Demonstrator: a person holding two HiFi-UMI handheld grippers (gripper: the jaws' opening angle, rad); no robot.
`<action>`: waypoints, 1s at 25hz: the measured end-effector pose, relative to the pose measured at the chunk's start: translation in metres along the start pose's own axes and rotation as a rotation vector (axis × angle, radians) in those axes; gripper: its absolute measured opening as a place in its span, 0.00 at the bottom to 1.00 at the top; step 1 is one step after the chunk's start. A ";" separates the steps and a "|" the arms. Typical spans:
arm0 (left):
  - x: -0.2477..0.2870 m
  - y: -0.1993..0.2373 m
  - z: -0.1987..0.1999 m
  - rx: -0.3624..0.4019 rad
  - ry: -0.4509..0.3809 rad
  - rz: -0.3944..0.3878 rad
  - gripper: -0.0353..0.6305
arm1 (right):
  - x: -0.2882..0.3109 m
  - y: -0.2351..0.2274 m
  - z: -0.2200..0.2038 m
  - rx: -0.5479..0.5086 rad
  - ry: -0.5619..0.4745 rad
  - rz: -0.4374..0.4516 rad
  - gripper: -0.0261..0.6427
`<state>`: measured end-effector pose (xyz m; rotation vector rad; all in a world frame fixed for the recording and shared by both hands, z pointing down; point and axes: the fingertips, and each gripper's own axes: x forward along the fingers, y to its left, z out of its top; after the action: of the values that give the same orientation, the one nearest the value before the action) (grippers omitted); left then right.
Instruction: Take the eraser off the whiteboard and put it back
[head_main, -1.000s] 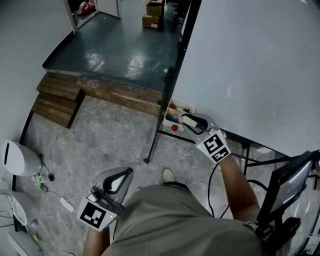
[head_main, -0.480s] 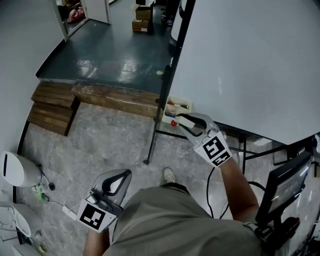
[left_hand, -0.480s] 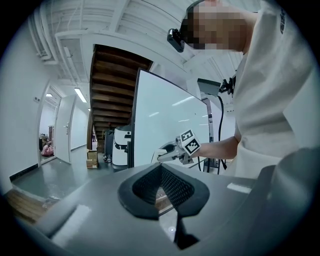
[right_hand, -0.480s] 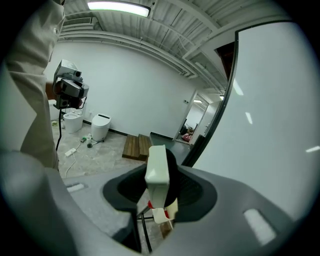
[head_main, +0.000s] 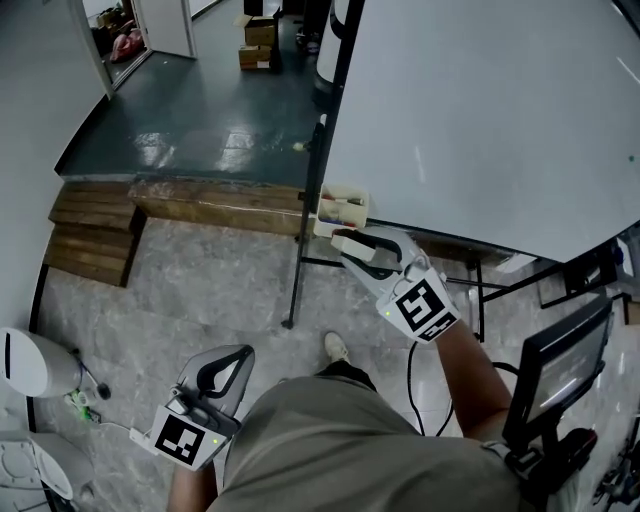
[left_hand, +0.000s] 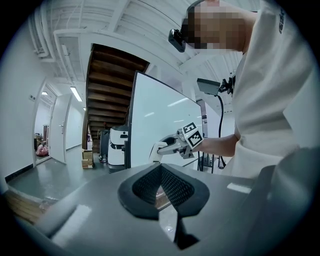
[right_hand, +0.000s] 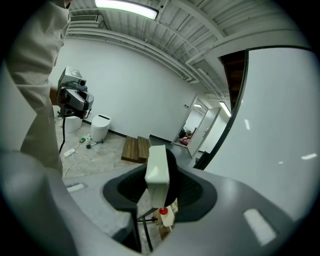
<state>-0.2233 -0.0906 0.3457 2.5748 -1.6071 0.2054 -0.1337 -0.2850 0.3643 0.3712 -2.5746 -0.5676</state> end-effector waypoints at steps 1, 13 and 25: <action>-0.003 -0.001 -0.001 0.001 0.000 -0.004 0.06 | -0.002 0.004 0.003 -0.002 0.000 -0.002 0.27; -0.026 -0.012 -0.008 0.013 -0.002 -0.051 0.06 | -0.029 0.040 0.036 -0.024 0.004 -0.018 0.27; -0.059 -0.031 -0.016 0.038 -0.003 -0.085 0.06 | -0.065 0.085 0.066 -0.042 0.024 -0.038 0.27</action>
<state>-0.2217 -0.0223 0.3509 2.6668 -1.5050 0.2272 -0.1251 -0.1662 0.3242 0.4112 -2.5332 -0.6253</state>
